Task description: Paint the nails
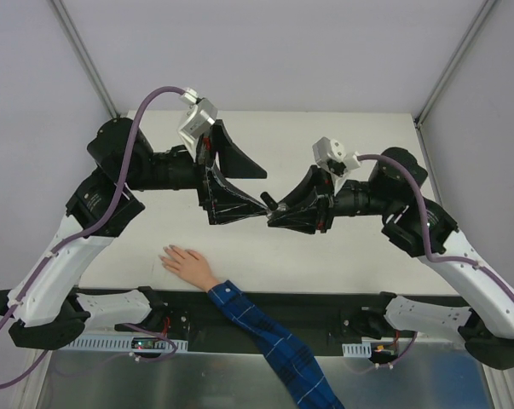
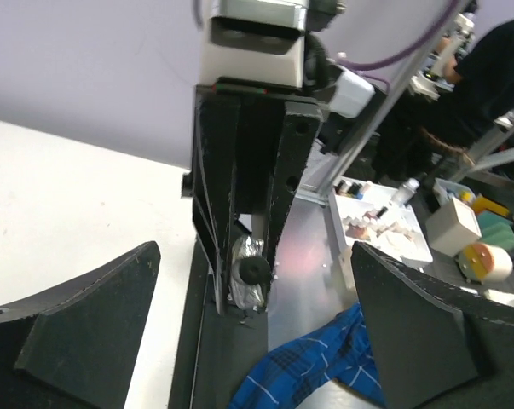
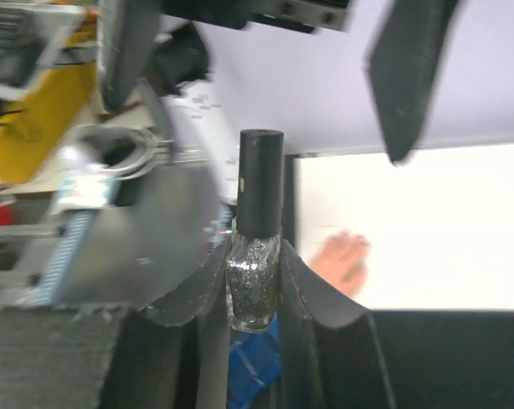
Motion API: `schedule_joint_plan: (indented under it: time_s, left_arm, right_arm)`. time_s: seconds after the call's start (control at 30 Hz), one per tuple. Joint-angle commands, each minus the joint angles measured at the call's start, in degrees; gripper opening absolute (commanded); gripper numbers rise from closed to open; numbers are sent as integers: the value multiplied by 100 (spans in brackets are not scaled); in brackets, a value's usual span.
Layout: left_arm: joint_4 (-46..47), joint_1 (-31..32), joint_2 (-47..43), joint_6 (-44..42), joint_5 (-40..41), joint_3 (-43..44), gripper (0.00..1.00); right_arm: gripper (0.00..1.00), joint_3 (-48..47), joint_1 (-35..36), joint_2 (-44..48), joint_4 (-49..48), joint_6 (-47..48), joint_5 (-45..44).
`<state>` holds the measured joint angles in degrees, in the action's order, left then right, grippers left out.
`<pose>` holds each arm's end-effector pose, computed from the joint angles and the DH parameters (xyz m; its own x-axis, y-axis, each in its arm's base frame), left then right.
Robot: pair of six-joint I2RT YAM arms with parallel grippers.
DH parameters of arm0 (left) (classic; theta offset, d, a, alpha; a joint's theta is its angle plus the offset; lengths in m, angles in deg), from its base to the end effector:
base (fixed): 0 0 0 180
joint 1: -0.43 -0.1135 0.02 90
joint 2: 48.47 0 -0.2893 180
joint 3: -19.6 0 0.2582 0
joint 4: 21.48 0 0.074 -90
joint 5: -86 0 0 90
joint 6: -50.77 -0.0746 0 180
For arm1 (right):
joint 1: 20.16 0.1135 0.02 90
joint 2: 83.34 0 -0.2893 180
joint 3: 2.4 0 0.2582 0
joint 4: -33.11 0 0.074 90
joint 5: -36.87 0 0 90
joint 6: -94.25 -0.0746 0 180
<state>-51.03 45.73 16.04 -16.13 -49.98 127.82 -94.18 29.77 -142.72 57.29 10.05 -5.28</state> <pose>0.1055 -0.1828 0.5838 -0.2279 -0.1573 -0.9609 0.9730 -0.0745 -0.2186 0.0951 0.1989 0.5185 0.1912 0.1219 -0.9739 -0.9715 -0.1178 -0.2055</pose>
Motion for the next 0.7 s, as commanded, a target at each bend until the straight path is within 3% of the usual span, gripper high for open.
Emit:
schedule_joint_plan:
  time_s: [0.0,0.13,0.23,0.47,0.57,0.67]
  left_arm:
    - [-522,-21,-97,-77,939,251,93]
    - [-936,-21,44,-33,1783,295,93]
    - [-946,-21,158,64,1847,260,90]
    - [-937,5,404,82,1776,409,75]
    - [-946,23,475,81,1706,366,61]
    - [-946,49,545,55,1478,348,32]
  right_arm:
    - [0,-217,174,347,771,1115,-2023]
    - [0,-163,656,462,745,1501,-3682]
    - [0,-216,974,418,710,1704,-4457]
    - [0,-365,1440,146,666,2012,-5260]
    - [0,-374,1546,93,509,2030,-5480]
    - [0,-357,1581,58,368,2030,-5673]
